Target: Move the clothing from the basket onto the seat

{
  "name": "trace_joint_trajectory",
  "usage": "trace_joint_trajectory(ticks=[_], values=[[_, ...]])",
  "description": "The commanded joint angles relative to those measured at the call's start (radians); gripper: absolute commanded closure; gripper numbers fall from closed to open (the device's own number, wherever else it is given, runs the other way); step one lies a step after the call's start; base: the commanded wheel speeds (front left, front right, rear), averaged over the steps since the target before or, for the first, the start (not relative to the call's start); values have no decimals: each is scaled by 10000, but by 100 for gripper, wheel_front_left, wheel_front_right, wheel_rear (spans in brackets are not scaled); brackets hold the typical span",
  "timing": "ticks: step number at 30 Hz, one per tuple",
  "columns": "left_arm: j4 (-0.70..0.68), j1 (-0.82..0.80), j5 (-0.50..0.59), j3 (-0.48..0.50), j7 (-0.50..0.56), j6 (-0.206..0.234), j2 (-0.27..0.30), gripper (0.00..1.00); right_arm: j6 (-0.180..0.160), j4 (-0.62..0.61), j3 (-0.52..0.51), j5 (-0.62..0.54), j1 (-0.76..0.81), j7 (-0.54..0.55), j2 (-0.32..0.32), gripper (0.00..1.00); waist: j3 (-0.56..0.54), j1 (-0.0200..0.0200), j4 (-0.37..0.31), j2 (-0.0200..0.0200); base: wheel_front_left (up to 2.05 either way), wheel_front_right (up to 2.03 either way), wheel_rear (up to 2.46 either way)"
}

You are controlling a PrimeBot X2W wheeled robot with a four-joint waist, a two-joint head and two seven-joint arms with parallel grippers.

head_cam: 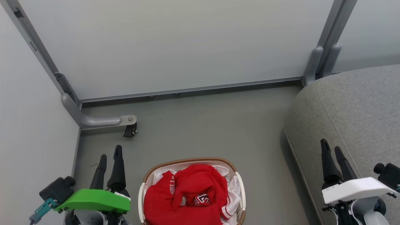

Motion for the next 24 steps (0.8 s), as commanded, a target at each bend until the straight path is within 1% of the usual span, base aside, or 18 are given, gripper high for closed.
trace_joint_trajectory(ticks=[1, 7, 10, 24], values=[[-70, 25, 402, -72, -108, -31, 60, 0, 4, -135, 45, -370, 4, -113, -69, 0, 0, 0, 5, -1, 0, 0, 0], [186, 68, 1244, -210, -286, 3, 66, 0, 4, -52, 109, -1236, 73, -290, -79, 0, 1, 0, 13, -1, 0, 0, 0], [310, 89, 1608, -246, -373, 30, 70, 0, 4, -24, 187, -1860, 89, -377, -81, 0, 6, 0, 15, -1, 0, 0, 0], [627, 208, 2988, -276, -733, 24, 85, 0, 4, 79, 282, -3530, 168, -746, -100, 0, 11, 0, 50, -1, 0, 0, 0]])
